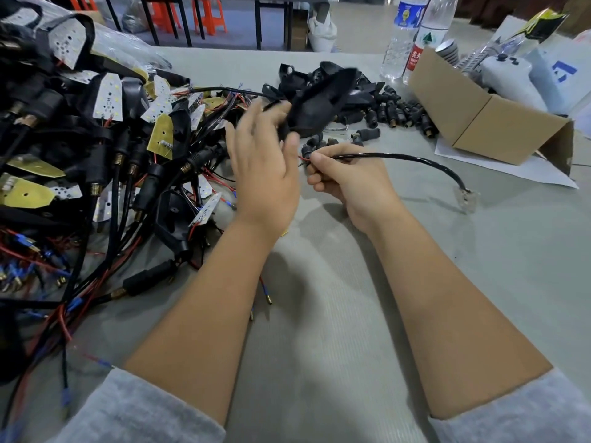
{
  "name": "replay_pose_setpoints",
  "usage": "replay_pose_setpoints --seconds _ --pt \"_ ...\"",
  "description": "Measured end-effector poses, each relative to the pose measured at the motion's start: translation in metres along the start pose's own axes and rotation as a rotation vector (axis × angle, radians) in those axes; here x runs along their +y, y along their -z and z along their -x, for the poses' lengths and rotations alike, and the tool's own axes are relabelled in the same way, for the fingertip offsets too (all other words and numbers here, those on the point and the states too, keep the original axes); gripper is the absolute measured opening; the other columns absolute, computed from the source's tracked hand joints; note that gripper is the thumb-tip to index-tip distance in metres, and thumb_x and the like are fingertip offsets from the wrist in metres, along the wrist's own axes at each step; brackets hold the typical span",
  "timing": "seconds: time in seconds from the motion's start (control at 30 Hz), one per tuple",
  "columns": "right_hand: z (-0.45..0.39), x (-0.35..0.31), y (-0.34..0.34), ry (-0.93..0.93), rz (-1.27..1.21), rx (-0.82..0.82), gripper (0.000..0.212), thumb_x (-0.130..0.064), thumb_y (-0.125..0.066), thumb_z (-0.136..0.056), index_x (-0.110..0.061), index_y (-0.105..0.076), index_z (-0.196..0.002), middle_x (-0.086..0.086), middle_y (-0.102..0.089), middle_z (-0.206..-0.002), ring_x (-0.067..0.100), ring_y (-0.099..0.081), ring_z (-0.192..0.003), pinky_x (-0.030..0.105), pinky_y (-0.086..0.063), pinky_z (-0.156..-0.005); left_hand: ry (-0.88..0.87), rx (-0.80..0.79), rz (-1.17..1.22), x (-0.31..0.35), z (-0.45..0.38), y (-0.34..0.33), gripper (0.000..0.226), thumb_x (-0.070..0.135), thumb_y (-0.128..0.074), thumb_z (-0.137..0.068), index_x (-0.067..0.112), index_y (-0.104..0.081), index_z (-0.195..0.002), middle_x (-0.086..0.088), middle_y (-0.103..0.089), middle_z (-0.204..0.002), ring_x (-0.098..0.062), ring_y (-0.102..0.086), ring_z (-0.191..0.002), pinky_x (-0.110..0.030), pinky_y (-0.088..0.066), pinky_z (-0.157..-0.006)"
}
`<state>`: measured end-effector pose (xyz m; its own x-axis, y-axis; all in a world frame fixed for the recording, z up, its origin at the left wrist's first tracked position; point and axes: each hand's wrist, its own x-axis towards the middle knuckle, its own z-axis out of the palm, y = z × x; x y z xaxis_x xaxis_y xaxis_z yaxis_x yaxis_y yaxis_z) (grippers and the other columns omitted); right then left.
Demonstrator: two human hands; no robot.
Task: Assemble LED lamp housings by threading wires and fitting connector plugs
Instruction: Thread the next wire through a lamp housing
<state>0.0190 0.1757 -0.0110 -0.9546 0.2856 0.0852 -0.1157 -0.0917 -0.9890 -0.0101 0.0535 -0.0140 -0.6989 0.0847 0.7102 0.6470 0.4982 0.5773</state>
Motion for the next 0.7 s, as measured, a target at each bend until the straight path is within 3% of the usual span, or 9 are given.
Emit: replay_pose_setpoints --seconds 0.07,0.13,0.2,0.23,0.27,0.3,0.37,0.6,0.7 --pt "0.002 -0.002 -0.001 -0.014 -0.032 -0.05 0.009 0.003 -0.063 -0.09 -0.004 -0.063 -0.084 0.012 -0.065 -0.072 0.015 -0.062 -0.059 0.023 -0.052 -0.058 -0.037 -0.08 -0.098 0.001 0.002 -0.004 0.028 0.018 -0.041 -0.098 0.001 -0.054 -0.116 -0.011 -0.056 -0.126 -0.025 -0.043 -0.133 -0.049 0.006 -0.119" --pt "0.002 -0.003 0.0 -0.025 -0.085 -0.087 0.01 0.006 -0.062 -0.089 -0.003 -0.063 -0.085 0.011 -0.067 -0.072 0.016 -0.062 -0.061 0.024 -0.052 -0.061 -0.041 -0.113 -0.17 -0.001 0.004 -0.006 0.027 0.019 -0.039 -0.099 0.002 -0.052 -0.114 -0.002 -0.06 -0.103 -0.024 -0.055 -0.116 -0.048 0.007 -0.119" --pt "0.002 -0.004 0.0 -0.04 -0.156 -0.106 0.009 0.007 -0.06 -0.089 -0.001 -0.063 -0.088 0.01 -0.067 -0.073 0.014 -0.063 -0.063 0.022 -0.053 -0.063 -0.017 -0.12 -0.195 -0.001 0.004 -0.004 0.027 0.02 -0.036 -0.1 0.002 -0.049 -0.115 0.001 -0.059 -0.086 -0.027 -0.061 -0.1 -0.047 -0.004 -0.12" --pt "0.002 -0.004 0.0 -0.044 -0.18 -0.108 0.009 0.007 -0.059 -0.09 0.0 -0.063 -0.091 0.01 -0.067 -0.073 0.014 -0.064 -0.063 0.022 -0.053 -0.064 0.007 -0.116 -0.171 0.0 0.004 -0.002 0.027 0.02 -0.036 -0.101 0.002 -0.048 -0.117 0.001 -0.058 -0.081 -0.03 -0.061 -0.094 -0.047 -0.019 -0.116" --pt "0.002 -0.004 -0.001 -0.045 -0.198 -0.105 0.008 0.007 -0.058 -0.091 0.001 -0.063 -0.092 0.011 -0.067 -0.074 0.014 -0.064 -0.063 0.021 -0.053 -0.063 0.051 -0.112 -0.131 0.0 0.004 -0.001 0.027 0.021 -0.037 -0.102 0.002 -0.046 -0.12 0.001 -0.056 -0.078 -0.034 -0.06 -0.09 -0.047 -0.036 -0.101" --pt "0.002 -0.004 -0.001 -0.042 -0.212 -0.099 0.008 0.007 -0.058 -0.091 0.001 -0.063 -0.093 0.011 -0.066 -0.074 0.014 -0.063 -0.064 0.021 -0.053 -0.063 0.107 -0.111 -0.104 -0.001 0.004 -0.001 0.027 0.023 -0.037 -0.103 0.004 -0.045 -0.122 0.001 -0.055 -0.078 -0.036 -0.06 -0.085 -0.044 -0.042 -0.082" --pt "0.003 -0.004 -0.003 -0.029 -0.23 -0.082 0.008 0.006 -0.057 -0.092 -0.001 -0.062 -0.093 0.01 -0.065 -0.073 0.015 -0.063 -0.063 0.021 -0.053 -0.062 0.178 -0.097 -0.12 -0.003 0.003 0.0 0.028 0.027 -0.038 -0.104 0.008 -0.042 -0.125 0.001 -0.055 -0.08 -0.036 -0.059 -0.08 -0.039 -0.037 -0.065" --pt "0.003 -0.001 -0.011 -0.027 -0.229 -0.131 0.011 0.001 -0.054 -0.095 -0.004 -0.06 -0.087 0.007 -0.061 -0.072 0.012 -0.058 -0.061 0.02 -0.05 -0.059 0.231 -0.133 0.017 -0.005 0.002 -0.001 0.027 0.028 -0.039 -0.104 0.01 -0.041 -0.125 0.001 -0.055 -0.075 -0.031 -0.057 -0.076 -0.037 -0.036 -0.062" --pt "0.001 0.004 -0.014 -0.071 -0.173 -0.144 0.01 -0.004 -0.056 -0.095 -0.001 -0.065 -0.091 0.006 -0.063 -0.073 0.009 -0.058 -0.061 0.019 -0.049 -0.061 0.195 -0.146 0.044 -0.006 0.002 -0.002 0.024 0.026 -0.04 -0.103 0.012 -0.042 -0.123 0.008 -0.056 -0.069 -0.007 -0.059 -0.068 -0.027 -0.038 -0.059"
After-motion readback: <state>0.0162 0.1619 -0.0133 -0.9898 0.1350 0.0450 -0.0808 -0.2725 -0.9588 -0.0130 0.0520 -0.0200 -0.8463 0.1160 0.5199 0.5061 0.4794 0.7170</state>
